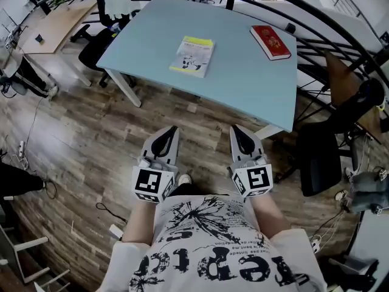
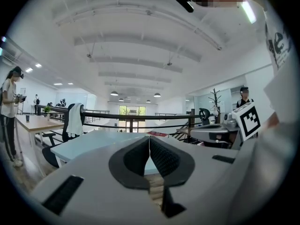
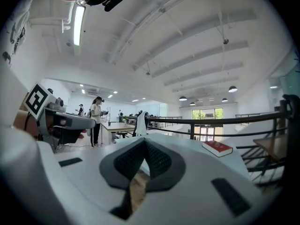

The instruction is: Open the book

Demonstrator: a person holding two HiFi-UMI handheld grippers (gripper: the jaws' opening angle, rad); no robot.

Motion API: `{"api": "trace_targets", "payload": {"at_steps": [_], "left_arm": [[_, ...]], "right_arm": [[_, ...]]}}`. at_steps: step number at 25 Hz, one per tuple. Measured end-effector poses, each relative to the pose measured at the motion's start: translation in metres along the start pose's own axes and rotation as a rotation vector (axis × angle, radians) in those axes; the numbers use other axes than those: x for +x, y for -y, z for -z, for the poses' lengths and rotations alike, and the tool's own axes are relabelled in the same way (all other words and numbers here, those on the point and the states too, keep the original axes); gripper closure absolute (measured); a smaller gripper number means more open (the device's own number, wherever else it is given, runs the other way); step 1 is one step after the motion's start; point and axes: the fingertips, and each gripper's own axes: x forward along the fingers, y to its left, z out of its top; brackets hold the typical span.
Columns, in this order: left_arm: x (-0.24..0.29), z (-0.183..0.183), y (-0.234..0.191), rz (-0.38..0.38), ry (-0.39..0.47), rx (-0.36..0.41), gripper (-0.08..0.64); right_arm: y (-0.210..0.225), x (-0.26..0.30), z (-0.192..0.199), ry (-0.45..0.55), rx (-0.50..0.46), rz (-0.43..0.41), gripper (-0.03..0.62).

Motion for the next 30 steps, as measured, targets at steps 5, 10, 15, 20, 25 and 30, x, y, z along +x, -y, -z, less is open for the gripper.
{"api": "trace_targets", "payload": {"at_steps": [5,10,15,20,25,30], "left_arm": [[0.021,-0.001,-0.06,0.044,-0.015,0.001,0.54],[0.047,0.006,-0.103,0.034,-0.031,-0.026,0.54],[0.084,0.018,-0.123,0.051,-0.063,0.002,0.54],[0.139,0.031,-0.132,0.101,-0.119,0.049,0.54],[0.212,0.031,-0.137,0.18,-0.138,0.076,0.54],[0.283,0.04,-0.137,0.256,-0.182,0.1,0.54]], "right_arm": [[-0.014,0.054,-0.004,-0.018,0.015,0.061,0.583],[-0.019,0.099,-0.001,-0.039,0.015,0.062,0.583],[-0.007,0.139,0.01,-0.049,0.011,0.076,0.583],[0.025,0.183,0.024,-0.074,0.032,0.091,0.583],[0.072,0.23,0.027,-0.095,0.042,0.14,0.583],[0.116,0.264,0.021,-0.091,0.045,0.177,0.583]]}}
